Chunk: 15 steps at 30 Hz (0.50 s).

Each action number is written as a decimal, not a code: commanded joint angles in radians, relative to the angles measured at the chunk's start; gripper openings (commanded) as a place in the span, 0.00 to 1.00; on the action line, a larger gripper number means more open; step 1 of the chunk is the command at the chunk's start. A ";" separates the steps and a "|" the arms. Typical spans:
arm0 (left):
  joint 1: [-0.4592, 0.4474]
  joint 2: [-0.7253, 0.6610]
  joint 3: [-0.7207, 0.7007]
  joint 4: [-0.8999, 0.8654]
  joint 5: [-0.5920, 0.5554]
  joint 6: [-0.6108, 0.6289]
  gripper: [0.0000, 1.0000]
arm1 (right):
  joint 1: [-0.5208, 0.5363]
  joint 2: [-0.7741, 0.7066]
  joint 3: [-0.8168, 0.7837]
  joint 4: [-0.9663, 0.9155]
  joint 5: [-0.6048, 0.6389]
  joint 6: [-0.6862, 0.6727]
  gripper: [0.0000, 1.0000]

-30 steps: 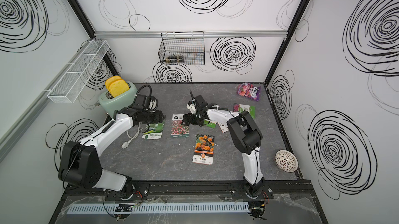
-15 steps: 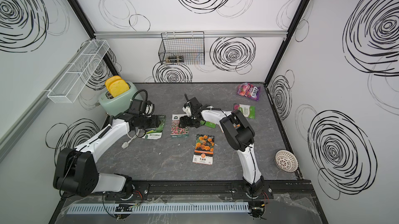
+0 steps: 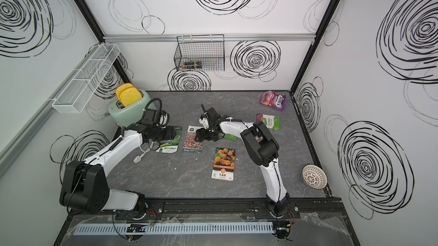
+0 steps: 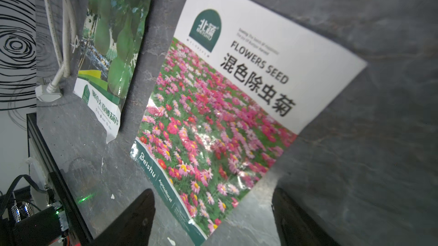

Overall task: Arrange the seed packets in a row
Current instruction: Move the seed packets from the center of the board.

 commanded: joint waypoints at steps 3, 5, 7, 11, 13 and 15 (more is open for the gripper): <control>-0.029 0.011 0.015 0.032 -0.007 0.017 0.56 | -0.079 -0.104 -0.035 -0.026 -0.011 -0.001 0.80; -0.073 0.030 0.038 0.039 -0.007 0.017 0.56 | -0.117 -0.162 -0.061 -0.022 -0.015 0.003 0.80; -0.129 0.062 0.066 0.058 -0.007 0.017 0.56 | -0.163 -0.217 -0.093 -0.028 -0.014 0.005 0.80; -0.249 0.150 0.129 0.117 0.080 -0.087 0.96 | -0.254 -0.306 -0.175 -0.028 -0.023 0.010 0.80; -0.294 0.201 0.157 0.159 0.099 -0.089 0.96 | -0.292 -0.333 -0.218 -0.023 -0.027 0.011 0.80; -0.331 0.265 0.194 0.201 0.126 -0.087 0.96 | -0.329 -0.350 -0.260 -0.014 -0.046 0.018 0.80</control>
